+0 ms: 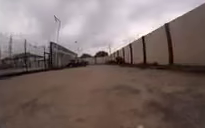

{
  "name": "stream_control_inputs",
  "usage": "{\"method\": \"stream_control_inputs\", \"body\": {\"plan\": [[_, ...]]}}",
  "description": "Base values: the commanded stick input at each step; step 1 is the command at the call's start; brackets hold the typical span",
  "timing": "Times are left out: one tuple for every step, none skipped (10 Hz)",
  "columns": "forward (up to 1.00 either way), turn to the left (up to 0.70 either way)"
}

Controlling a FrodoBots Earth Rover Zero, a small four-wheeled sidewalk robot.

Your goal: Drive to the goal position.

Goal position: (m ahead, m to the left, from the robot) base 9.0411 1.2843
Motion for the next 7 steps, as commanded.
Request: {"method": "stream_control_inputs", "body": {"plan": [[0.7, 0.0], [0.7, 0.0], [0.7, 0.0], [0.7, 0.0], [0.7, 0.0], [0.7, 0.0], [0.7, 0.0]]}}
